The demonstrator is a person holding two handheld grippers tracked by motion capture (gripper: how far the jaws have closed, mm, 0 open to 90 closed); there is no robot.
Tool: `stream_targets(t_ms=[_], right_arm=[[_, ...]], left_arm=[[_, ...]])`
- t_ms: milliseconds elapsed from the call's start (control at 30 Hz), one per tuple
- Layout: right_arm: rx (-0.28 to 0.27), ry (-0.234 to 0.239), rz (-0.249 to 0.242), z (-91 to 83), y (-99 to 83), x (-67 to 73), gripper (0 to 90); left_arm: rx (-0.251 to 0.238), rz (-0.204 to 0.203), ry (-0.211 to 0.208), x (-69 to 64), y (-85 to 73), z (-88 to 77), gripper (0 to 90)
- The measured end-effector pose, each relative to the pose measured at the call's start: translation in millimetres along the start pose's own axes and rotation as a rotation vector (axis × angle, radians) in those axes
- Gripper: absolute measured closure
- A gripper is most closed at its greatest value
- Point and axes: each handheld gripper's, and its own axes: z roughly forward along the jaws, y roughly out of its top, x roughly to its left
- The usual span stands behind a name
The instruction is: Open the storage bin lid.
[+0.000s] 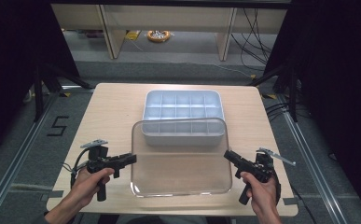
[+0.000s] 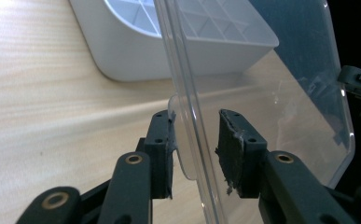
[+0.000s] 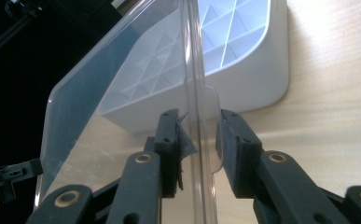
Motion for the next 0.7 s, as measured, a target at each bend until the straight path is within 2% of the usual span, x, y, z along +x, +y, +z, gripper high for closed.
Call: stream_targets(t_ms=[67, 100, 133, 167, 200, 233, 267, 300, 367, 400, 433, 467, 500, 533, 567, 633, 667, 700], right_arm=[[0.01, -0.016, -0.007, -1.5, -4.2, -2.2, 70.4], [0.008, -0.005, 0.021, -1.3, -6.2, -1.5, 70.3], [0.008, -0.021, -0.009, -2.7, -7.4, -3.6, 70.3], [0.011, -0.021, 0.001, -2.4, -9.1, -4.3, 70.3], [0.011, -0.021, -0.001, -3.1, -10.9, -5.0, 70.3], [0.017, 0.005, 0.032, -3.8, -13.6, -4.6, 70.4], [0.009, -0.014, -0.005, -3.6, -15.2, -6.6, 70.3], [0.022, -0.017, 0.03, -4.3, -17.5, -5.1, 70.3], [0.019, -0.013, 0.02, -4.7, -22.5, -7.4, 70.3], [0.033, -0.021, 0.043, -5.2, -24.1, -6.1, 70.3], [0.025, 0.001, 0.025, -4.7, -26.9, -9.5, 70.3], [0.038, -0.002, 0.059, -5.2, -28.6, -7.7, 70.3], [0.038, -0.035, 0.006, -5.7, -29.7, -11.2, 70.4], [0.044, -0.015, 0.035, -4.4, -31.9, -11.5, 70.4], [0.045, -0.015, 0.04, -4.2, -33.7, -12.4, 70.3], [0.043, -0.026, 0.036, -3.5, -37.2, -15.6, 70.3], [0.051, -0.036, 0.041, -3.7, -38.1, -15.9, 70.3], [0.048, -0.006, 0.073, -3.9, -40.0, -15.6, 70.3]], left_arm=[[0.001, -0.006, 0.002, -0.7, -4.1, -0.2, 65.3], [0.001, 0.0, -0.003, -0.4, -5.9, -0.3, 65.2], [0.009, 0.001, -0.004, 0.2, -7.4, -0.9, 65.2], [0.021, 0.005, -0.005, 1.0, -8.7, -1.9, 65.2], [0.007, -0.011, 0.002, -0.2, -10.3, -0.9, 65.3], [0.025, 0.008, 0.004, 1.3, -11.5, -1.8, 65.2], [0.02, -0.008, -0.009, 1.3, -12.8, -0.4, 65.0], [0.033, 0.002, -0.001, 2.7, -14.2, -1.3, 65.0], [0.033, -0.008, -0.004, 3.2, -16.8, 0.0, 64.8], [0.022, -0.019, -0.002, 3.9, -19.0, 1.1, 64.8], [0.043, -0.001, -0.003, 5.8, -19.4, 0.0, 64.7], [0.024, -0.023, -0.001, 5.2, -21.0, 1.8, 64.7], [0.029, -0.03, -0.004, 6.2, -21.8, 1.8, 64.8], [0.038, -0.014, 0.003, 7.4, -23.0, 1.6, 64.9], [0.039, -0.011, 0.003, 8.2, -25.0, 2.5, 64.9], [0.048, -0.031, 0.0, 8.2, -27.5, 4.0, 64.8], [0.059, -0.022, -0.004, 9.8, -28.8, 4.1, 64.8], [0.053, -0.03, 0.0, 9.4, -30.2, 5.1, 64.8]])
